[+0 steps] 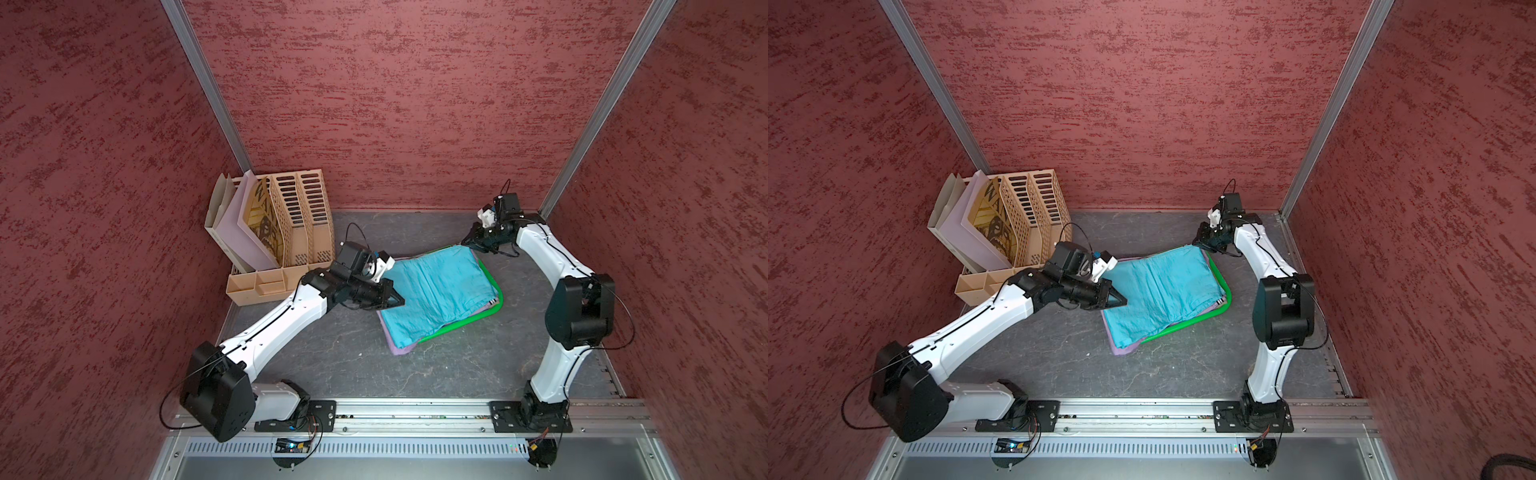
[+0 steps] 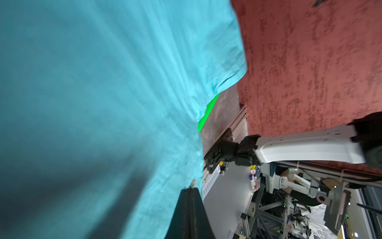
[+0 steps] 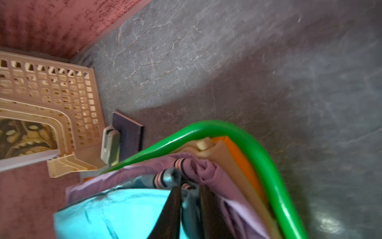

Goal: Put the folded long pants in the basket
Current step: Adjust the long pant in the basket.

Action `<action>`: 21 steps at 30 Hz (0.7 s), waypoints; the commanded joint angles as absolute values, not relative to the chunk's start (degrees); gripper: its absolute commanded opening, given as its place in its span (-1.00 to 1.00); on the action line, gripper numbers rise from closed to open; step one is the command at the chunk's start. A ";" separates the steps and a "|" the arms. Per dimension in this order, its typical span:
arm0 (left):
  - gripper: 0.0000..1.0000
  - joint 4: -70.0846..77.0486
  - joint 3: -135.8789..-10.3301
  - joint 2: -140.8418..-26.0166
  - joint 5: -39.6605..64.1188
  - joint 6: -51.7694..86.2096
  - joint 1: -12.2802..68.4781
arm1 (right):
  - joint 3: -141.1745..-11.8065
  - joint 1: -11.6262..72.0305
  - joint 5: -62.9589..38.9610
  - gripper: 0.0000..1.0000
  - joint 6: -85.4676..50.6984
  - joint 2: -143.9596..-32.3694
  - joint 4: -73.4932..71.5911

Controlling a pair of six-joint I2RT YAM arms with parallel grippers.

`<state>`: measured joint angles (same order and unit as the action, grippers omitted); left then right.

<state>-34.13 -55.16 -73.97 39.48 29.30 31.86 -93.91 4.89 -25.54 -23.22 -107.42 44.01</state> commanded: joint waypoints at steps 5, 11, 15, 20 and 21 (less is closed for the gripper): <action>-0.80 -30.13 -45.88 -69.96 35.66 32.61 32.43 | -92.17 3.65 -23.93 0.13 -25.05 -98.98 42.43; -0.62 -29.03 -47.83 -68.29 36.35 32.70 32.64 | -73.19 3.73 -38.46 0.05 -30.95 -84.80 34.74; -0.61 -24.92 -48.28 -68.41 40.30 34.24 34.76 | -58.21 4.02 -44.20 -0.14 -36.57 -76.68 26.52; -0.60 -23.97 -51.99 -71.68 40.01 34.37 38.05 | -50.41 4.13 -41.76 -0.43 -33.78 -74.74 28.03; -0.61 -23.99 -52.63 -72.54 39.63 34.43 38.69 | -49.47 4.00 -41.07 -0.46 -33.58 -74.94 27.91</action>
